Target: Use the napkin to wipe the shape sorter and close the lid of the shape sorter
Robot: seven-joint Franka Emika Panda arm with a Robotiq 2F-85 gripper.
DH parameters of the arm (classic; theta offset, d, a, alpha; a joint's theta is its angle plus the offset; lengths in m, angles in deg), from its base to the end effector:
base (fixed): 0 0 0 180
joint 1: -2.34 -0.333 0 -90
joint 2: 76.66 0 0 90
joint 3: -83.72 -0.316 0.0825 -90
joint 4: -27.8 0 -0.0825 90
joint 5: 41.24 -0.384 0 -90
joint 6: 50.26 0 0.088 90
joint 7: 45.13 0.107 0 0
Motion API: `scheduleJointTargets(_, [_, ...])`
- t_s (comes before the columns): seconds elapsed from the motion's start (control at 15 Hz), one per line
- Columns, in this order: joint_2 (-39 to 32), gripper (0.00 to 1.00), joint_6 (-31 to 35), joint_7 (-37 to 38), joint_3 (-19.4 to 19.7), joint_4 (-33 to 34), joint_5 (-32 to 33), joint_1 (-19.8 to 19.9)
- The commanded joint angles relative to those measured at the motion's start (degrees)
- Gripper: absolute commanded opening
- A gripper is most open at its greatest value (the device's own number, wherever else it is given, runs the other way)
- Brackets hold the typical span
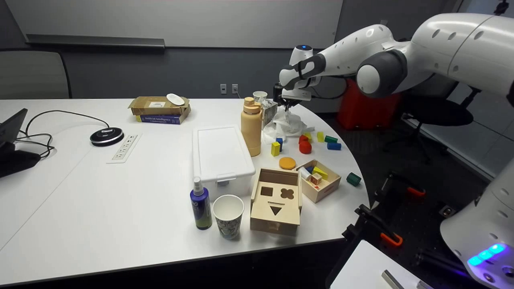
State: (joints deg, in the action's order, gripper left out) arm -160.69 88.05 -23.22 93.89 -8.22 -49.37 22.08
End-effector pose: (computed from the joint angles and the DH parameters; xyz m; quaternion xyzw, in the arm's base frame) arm 0.7461 -0.3283 0.0939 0.9069 -0.3875 0.1627 0.0305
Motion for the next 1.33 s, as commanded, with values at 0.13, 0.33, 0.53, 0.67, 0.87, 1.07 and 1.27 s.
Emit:
scheduleJointTargets(0.13, [9.6, 0.00, -4.9, 0.5, 0.7, -4.0, 0.5, -2.4])
scheduleJointTargets(0.33, [15.1, 0.00, -13.0, -2.7, -1.2, -6.9, -0.2, -3.7])
scheduleJointTargets(0.53, [20.3, 0.00, -22.5, -6.8, -3.1, -10.1, -0.2, -5.1])
scheduleJointTargets(0.67, [23.7, 0.00, -26.9, -8.5, -3.1, -13.2, 0.8, -6.6])
scheduleJointTargets(0.87, [29.3, 0.00, -29.8, -10.6, -2.6, -19.4, 2.2, -9.2])
scheduleJointTargets(1.07, [34.9, 0.00, -30.6, -10.5, -1.6, -26.2, 5.2, -12.5])
scheduleJointTargets(1.27, [40.2, 0.00, -28.9, -12.4, -2.6, -33.2, 8.0, -14.9])
